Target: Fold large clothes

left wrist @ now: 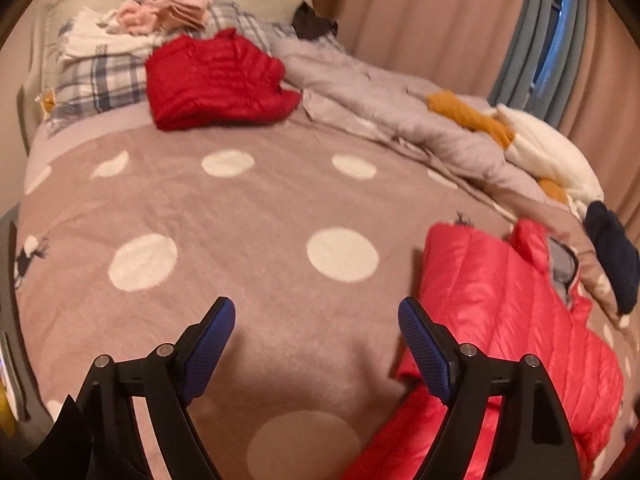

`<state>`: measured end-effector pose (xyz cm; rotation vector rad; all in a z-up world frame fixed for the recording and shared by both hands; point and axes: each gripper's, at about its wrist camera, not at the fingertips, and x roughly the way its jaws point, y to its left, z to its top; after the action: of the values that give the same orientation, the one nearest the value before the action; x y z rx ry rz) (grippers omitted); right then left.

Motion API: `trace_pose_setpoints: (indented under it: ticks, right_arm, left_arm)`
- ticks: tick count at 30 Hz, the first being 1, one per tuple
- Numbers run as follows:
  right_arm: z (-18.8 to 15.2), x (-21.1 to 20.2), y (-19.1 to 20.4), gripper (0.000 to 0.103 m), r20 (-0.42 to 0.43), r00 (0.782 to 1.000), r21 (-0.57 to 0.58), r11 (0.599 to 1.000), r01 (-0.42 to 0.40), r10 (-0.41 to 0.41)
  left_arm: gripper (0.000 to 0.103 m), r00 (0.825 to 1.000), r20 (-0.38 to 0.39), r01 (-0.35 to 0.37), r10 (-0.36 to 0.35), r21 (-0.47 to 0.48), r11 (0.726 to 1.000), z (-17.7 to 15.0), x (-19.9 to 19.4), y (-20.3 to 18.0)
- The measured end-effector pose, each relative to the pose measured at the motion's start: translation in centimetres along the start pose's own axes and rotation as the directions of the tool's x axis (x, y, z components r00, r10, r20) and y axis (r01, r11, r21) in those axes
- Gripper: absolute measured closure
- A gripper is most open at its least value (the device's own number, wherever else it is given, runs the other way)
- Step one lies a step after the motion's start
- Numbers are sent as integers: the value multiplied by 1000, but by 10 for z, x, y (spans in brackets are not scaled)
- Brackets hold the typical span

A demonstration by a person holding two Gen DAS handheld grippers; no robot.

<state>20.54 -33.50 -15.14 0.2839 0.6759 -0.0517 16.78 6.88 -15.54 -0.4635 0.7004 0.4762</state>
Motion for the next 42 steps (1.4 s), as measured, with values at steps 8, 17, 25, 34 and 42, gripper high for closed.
trace_pose_setpoints:
  ticks: [8,17,25,34,42]
  right_arm:
    - [-19,74,66,79,-120,993,-62,998,-22,14]
    - [-15,39,-11,43,-98,985,-72,988,137,-144]
    - [-8,0,-3,23,25,985,-94,980,173,-172]
    - [-44,59,5,18,-26,979,-253,949,189,-202]
    - [-46,72,10,8,-20,962,-283,924,256,-272]
  left_arm:
    - [20,997,-24,78,-76,140,987,-16,-6,-26]
    - [20,998,4,64,-66,219,974,-22,-4,-36]
    - [20,982,107,119,-154,280,952,-20,-19,-68]
    - [20,995,-54,100,-86,382,919,-49,48,-96]
    - [14,985,-131,150,-113,315,937,-46,62,-87]
